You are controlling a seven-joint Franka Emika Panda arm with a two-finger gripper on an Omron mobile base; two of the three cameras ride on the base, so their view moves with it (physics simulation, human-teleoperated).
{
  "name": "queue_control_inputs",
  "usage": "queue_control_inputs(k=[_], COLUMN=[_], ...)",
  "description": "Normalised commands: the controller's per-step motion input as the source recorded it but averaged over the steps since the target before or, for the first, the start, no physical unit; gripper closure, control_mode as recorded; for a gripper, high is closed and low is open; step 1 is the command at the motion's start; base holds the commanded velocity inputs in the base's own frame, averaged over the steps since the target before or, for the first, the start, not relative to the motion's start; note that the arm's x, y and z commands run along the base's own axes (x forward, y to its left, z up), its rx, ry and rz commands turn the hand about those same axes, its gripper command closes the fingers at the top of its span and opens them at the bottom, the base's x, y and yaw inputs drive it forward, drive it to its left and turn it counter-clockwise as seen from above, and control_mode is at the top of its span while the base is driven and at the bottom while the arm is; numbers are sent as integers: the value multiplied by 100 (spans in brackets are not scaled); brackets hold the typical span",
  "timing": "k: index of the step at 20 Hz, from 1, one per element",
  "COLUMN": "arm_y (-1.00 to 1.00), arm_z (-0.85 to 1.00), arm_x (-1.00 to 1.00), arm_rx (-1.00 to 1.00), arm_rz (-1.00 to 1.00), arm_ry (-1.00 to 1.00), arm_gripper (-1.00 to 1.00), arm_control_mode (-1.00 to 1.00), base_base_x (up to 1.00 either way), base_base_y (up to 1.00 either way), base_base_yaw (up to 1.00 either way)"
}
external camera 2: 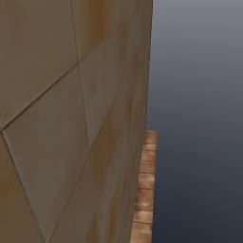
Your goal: There is a tray on the dining counter. Grab the cup, mug, and pitcher and place them on the tray. The pitcher may be placed next to the tray if it cannot fit the tray.
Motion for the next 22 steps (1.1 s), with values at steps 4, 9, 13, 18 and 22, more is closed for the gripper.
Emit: queue_control_inputs(k=[4,9,13,18,22], arm_y=[0,0,0,0,0], arm_z=[0,0,0,0,0], arm_x=[0,0,0,0,0], arm_rx=[0,0,0,0,0], arm_rz=[0,0,0,0,0], arm_ry=[0,0,0,0,0], arm_gripper=[100,100,100,100,100], arm_control_mode=[100,100,100,100,100], base_base_x=[81,54,82,99,93], base_base_y=[-51,-61,-35,-30,-38], base_base_yaw=[24,6,11,24,38])
